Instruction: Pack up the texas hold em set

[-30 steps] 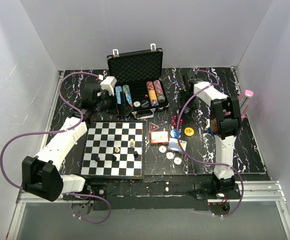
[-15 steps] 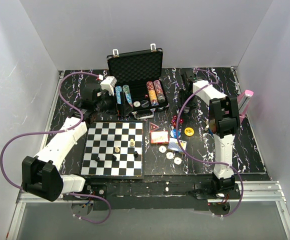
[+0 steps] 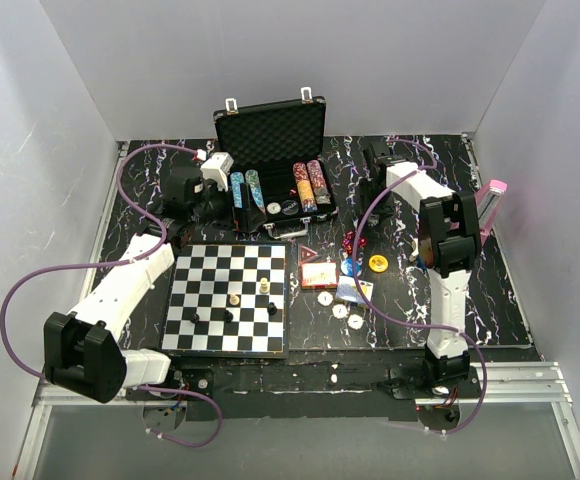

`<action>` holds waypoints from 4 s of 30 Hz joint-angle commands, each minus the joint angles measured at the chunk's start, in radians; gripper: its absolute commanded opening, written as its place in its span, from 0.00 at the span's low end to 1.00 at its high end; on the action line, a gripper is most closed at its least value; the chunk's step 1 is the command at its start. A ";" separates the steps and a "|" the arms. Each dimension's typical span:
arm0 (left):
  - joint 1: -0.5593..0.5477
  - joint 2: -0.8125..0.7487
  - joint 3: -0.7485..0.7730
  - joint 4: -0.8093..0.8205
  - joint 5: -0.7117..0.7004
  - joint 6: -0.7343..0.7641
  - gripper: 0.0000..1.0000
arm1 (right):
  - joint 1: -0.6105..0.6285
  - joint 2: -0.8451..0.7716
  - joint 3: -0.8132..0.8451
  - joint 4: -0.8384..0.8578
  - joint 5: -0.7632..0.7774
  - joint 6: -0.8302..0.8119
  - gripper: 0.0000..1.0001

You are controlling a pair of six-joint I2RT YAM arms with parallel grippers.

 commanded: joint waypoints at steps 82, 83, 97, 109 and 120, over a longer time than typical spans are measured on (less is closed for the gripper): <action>-0.152 0.233 0.060 0.259 0.454 -0.352 0.00 | 0.519 -0.806 -0.551 0.447 -0.281 -0.317 0.68; -0.149 0.223 0.064 0.228 0.420 -0.323 0.00 | 0.513 -0.813 -0.554 0.445 -0.287 -0.312 0.73; -0.083 0.059 -0.052 0.323 0.547 -0.183 0.00 | 0.229 -0.914 -0.599 0.594 -0.948 -0.036 0.69; -0.083 0.002 -0.150 0.656 0.681 -0.316 0.00 | 0.251 -0.830 -0.568 0.689 -1.069 0.060 0.56; -0.083 0.002 -0.150 0.664 0.679 -0.321 0.00 | 0.265 -0.819 -0.600 0.786 -1.166 0.129 0.37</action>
